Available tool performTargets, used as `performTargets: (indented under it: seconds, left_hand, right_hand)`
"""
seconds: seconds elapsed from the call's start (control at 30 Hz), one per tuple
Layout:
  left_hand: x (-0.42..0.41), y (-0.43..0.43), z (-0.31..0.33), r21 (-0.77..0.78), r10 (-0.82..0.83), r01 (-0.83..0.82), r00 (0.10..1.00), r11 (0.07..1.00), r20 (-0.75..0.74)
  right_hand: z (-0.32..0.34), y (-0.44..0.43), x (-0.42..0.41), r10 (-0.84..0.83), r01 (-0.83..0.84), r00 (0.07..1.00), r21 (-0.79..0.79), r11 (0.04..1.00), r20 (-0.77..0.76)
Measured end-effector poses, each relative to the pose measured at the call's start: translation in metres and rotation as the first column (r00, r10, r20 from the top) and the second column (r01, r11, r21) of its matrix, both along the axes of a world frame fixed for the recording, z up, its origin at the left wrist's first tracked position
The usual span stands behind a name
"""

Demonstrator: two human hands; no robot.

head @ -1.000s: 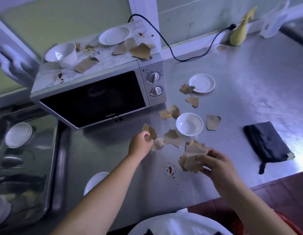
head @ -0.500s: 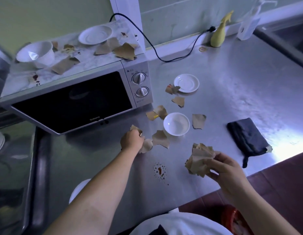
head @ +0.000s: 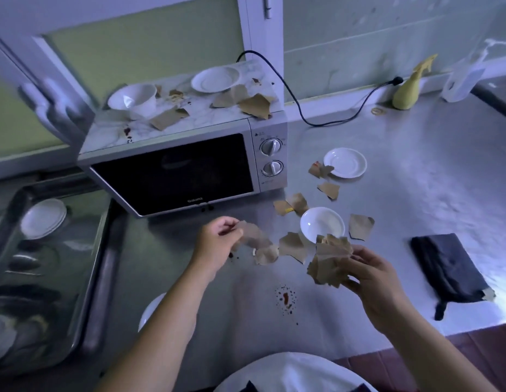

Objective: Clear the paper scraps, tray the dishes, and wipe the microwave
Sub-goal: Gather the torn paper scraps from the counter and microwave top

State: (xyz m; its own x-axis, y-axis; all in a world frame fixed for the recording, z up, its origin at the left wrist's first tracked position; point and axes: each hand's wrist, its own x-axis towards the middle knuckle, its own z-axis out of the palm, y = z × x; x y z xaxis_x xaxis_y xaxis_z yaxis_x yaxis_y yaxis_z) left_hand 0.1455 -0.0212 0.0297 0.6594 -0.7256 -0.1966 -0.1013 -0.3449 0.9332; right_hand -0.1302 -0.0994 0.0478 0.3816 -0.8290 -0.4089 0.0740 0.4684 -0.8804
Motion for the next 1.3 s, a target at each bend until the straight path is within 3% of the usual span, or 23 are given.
performTargets:
  seconds: [0.1, 0.17, 0.33, 0.47, 0.67, 0.83, 1.1, 1.3]
  left_hand:
    - [-0.015, 0.030, 0.029, -0.097, -0.198, 0.184, 0.966, 0.978, -0.167]
    - [-0.026, 0.043, 0.044, -0.109, -0.270, 0.253, 0.944, 0.961, -0.188]
    - [-0.051, 0.052, 0.059, -0.061, -0.290, 0.285, 0.950, 0.957, -0.116]
    - [-0.059, 0.055, 0.056, -0.005, -0.226, 0.226, 0.974, 0.974, 0.000]
    - [-0.066, 0.062, 0.041, 0.079, -0.297, 0.288, 0.936, 0.955, 0.187]
    - [-0.075, 0.064, 0.029, 0.057, -0.359, 0.370, 0.921, 0.927, -0.151]
    - [-0.082, 0.059, 0.014, 0.020, -0.331, 0.348, 0.908, 0.937, -0.258]
    - [-0.078, 0.050, -0.003, -0.018, -0.360, 0.381, 0.858, 0.925, -0.367]
  right_hand:
    - [0.007, -0.009, 0.018, 0.088, -0.089, 0.996, -0.064, 0.994, -0.008]
    - [0.009, -0.012, 0.032, 0.190, -0.193, 0.981, -0.111, 0.975, -0.037]
    - [0.008, 0.004, 0.060, 0.425, -0.434, 0.901, -0.184, 0.882, -0.085]
    - [-0.001, 0.019, 0.060, 0.510, -0.503, 0.859, -0.117, 0.857, 0.048]
    - [-0.014, 0.035, 0.044, 0.538, -0.563, 0.809, 0.043, 0.826, 0.238]
    - [-0.021, 0.037, 0.030, 0.533, -0.582, 0.790, 0.097, 0.807, 0.304]
    - [-0.028, 0.038, 0.018, 0.502, -0.533, 0.841, 0.153, 0.832, 0.203]
    - [-0.034, 0.046, 0.016, 0.346, -0.360, 0.933, 0.222, 0.906, 0.102]
